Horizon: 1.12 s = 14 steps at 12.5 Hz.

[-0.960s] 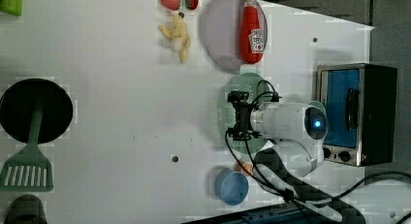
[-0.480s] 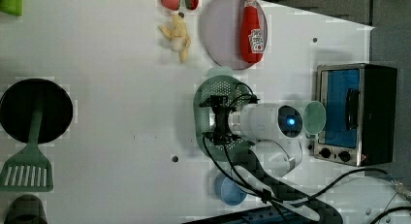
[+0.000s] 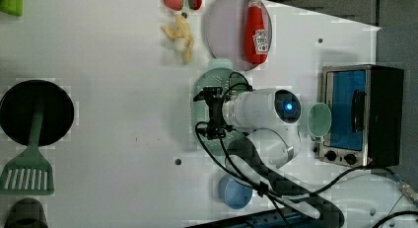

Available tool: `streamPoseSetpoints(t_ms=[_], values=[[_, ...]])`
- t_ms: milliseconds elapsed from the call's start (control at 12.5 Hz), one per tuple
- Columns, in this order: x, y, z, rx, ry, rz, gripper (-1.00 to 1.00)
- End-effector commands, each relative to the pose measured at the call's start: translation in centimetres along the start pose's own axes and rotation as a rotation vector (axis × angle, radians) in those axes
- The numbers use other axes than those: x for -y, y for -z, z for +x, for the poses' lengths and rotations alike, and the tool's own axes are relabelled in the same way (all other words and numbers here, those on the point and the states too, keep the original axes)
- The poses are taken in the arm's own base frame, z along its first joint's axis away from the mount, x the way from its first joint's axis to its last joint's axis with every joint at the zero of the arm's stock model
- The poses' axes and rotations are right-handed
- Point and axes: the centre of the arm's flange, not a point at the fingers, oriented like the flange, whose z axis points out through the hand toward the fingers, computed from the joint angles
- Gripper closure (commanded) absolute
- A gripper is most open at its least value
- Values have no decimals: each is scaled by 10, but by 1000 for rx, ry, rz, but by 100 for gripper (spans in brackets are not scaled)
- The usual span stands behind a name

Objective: Drag strainer right to left.

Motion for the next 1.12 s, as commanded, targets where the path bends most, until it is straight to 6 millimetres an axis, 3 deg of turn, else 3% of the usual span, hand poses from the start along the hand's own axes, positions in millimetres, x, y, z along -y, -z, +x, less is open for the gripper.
streamPoseSetpoints(t_ms=[80,720,1120], values=[[-9,-3,-59,39,2,-4,-100],[-8,-10,-115,98,-104,-4,-100],[-9,-14,-147,112,-71,8,-100]])
